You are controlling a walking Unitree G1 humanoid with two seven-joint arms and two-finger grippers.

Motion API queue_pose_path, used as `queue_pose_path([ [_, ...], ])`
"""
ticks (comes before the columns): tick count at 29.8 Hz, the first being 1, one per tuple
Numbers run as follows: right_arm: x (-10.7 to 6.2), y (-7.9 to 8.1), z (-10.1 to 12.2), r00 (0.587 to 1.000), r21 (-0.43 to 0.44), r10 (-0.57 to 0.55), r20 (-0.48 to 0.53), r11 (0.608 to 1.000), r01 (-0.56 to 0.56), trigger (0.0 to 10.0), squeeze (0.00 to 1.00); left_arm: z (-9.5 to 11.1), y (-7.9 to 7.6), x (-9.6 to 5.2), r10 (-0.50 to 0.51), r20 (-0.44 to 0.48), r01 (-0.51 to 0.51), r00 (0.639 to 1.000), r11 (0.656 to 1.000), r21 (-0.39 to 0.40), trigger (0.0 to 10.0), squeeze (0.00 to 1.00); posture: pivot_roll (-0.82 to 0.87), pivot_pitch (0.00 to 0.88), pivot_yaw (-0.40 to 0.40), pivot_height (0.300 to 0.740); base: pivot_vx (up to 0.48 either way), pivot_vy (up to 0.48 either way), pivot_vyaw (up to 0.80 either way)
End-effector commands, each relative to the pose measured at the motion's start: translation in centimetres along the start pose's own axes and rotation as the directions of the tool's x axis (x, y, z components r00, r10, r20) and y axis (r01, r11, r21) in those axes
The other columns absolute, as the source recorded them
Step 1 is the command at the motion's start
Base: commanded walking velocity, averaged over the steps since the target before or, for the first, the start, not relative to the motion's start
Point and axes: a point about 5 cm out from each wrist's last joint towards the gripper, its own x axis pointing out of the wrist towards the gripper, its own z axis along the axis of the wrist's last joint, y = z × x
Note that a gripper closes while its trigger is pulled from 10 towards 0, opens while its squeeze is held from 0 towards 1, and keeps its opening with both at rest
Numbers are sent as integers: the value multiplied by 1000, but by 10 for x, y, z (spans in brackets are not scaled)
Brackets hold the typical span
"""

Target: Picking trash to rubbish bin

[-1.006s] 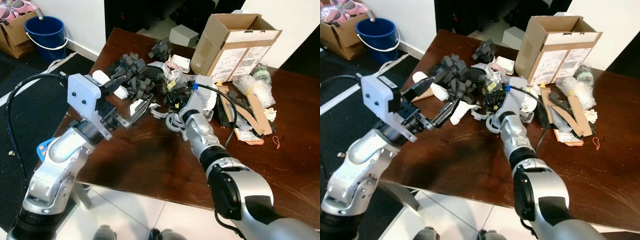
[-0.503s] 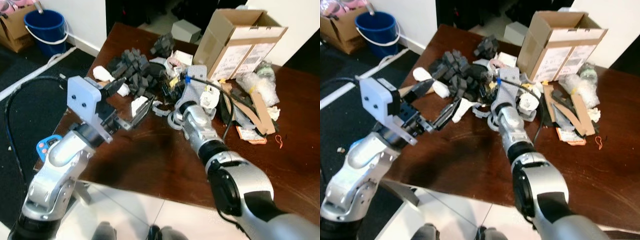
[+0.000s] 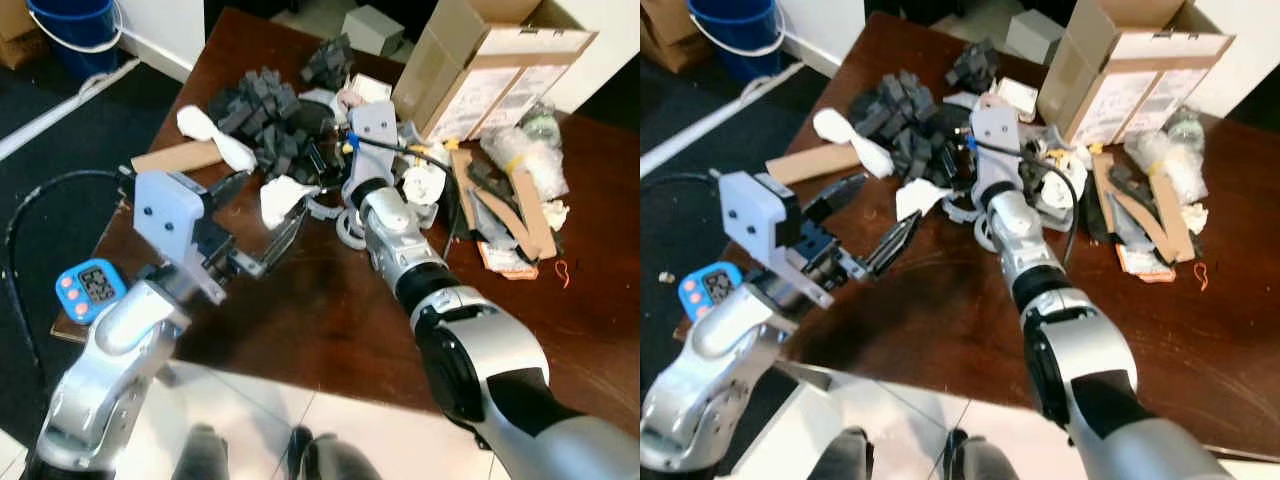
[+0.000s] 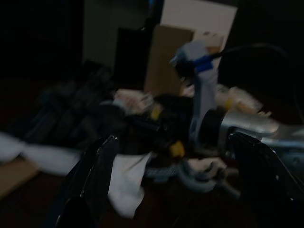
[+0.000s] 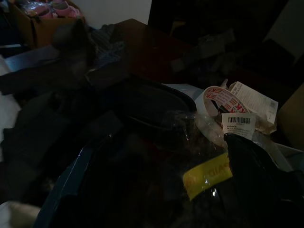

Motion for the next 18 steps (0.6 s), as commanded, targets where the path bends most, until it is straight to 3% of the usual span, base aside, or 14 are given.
queue_pose_path([
  [1,0,-11,0,999,-2,-46,-15,999,46,10000,0,6,-5,-5,-1,1,1,1000,1000,-1,10000,0,368,358,-208,740,0,0,0],
  [11,2,-30,7,993,-30,-114,-8,993,114,10000,0,11,-8,-7,-8,-6,8,1000,1000,9,10000,0,379,355,-202,740,0,0,0],
  [18,-4,-41,-5,986,-88,-147,-72,986,141,10000,0,12,-10,-6,-17,-12,17,1000,1000,3,10000,0,366,353,-192,740,0,0,0],
])
